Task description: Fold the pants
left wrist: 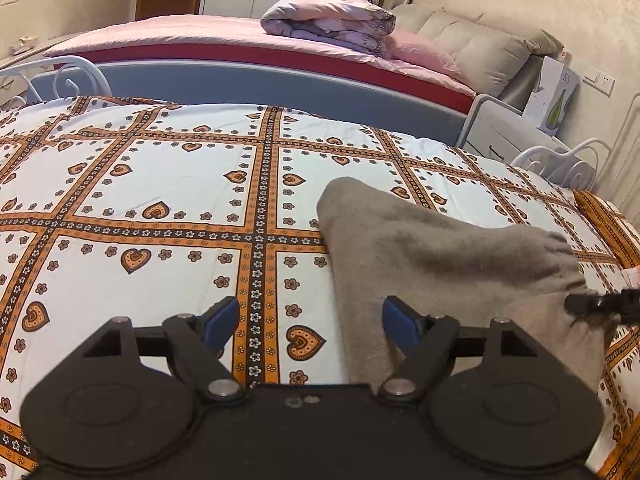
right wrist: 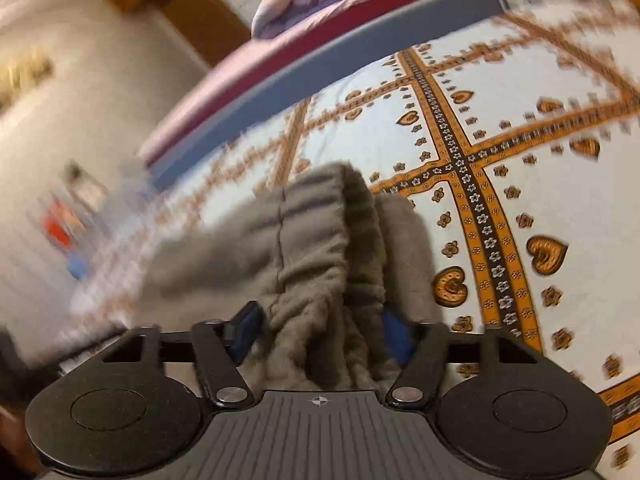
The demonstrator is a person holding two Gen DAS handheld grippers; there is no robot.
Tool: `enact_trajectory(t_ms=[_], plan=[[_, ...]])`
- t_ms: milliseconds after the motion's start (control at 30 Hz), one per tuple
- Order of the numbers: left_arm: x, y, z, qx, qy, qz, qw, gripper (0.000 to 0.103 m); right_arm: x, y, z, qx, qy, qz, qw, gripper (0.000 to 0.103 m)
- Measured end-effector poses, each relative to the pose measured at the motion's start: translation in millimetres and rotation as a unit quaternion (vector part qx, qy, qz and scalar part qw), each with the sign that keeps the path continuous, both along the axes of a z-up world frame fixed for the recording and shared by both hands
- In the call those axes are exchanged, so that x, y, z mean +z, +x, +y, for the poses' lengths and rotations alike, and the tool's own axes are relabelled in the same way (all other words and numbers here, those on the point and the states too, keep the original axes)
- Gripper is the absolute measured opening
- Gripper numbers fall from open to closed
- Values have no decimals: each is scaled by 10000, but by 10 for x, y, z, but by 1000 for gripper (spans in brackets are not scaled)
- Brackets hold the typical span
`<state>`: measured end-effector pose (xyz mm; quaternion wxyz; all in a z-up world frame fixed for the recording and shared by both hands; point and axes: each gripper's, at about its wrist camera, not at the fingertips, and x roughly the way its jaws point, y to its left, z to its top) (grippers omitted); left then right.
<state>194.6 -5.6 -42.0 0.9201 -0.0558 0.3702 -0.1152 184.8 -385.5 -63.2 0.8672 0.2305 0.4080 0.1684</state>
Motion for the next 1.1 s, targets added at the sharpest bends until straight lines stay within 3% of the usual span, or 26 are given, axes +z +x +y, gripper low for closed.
enact_trajectory(t_ms=[33,67,167,300,333,433,500,567,600,667,733,800,933,1100], plan=[[1,-3,-3,-18,-6,-5,10000,71,41,-35,5,-48,-6,-141,9999,36],[3,-7,-2,-32,-9,-5,10000,72,100,-72,-15,-135,79,-280,9995,34],[7,-16,-8,-72,-27,-10,10000,73,147,-143,-10,-237,-217,-409,9986,33],[11,-23,-3,-100,-37,14,9999,73,104,-182,-87,-432,-118,-306,9985,32],[11,-21,4,-99,-33,24,9999,73,137,-216,-96,-488,-150,-365,9980,15],[9,-17,15,-108,-55,37,9999,73,313,-303,-178,-585,-58,-661,9961,12],[-1,-15,6,-139,-64,62,9999,74,270,-248,-174,-478,-169,-466,9976,12],[-9,-14,0,-177,-94,106,9997,74,144,-230,-248,-606,63,-251,9978,13],[-16,-15,-8,-189,-79,105,9997,75,104,-215,-294,-622,309,-151,9975,16],[-32,-14,-15,-168,-84,124,9997,77,101,-205,-314,-610,311,-131,9976,26],[-50,0,2,-161,-292,209,9992,78,108,-216,-328,-671,213,-150,9974,58],[-64,14,-11,-229,-432,274,9984,79,77,-219,-353,-731,242,-114,9970,77],[-160,59,-134,-420,-375,459,9974,76,40,-210,-392,-695,351,-93,9969,77],[-237,187,-194,-637,-690,750,9928,70,-169,-125,-431,-657,655,215,9955,82]])
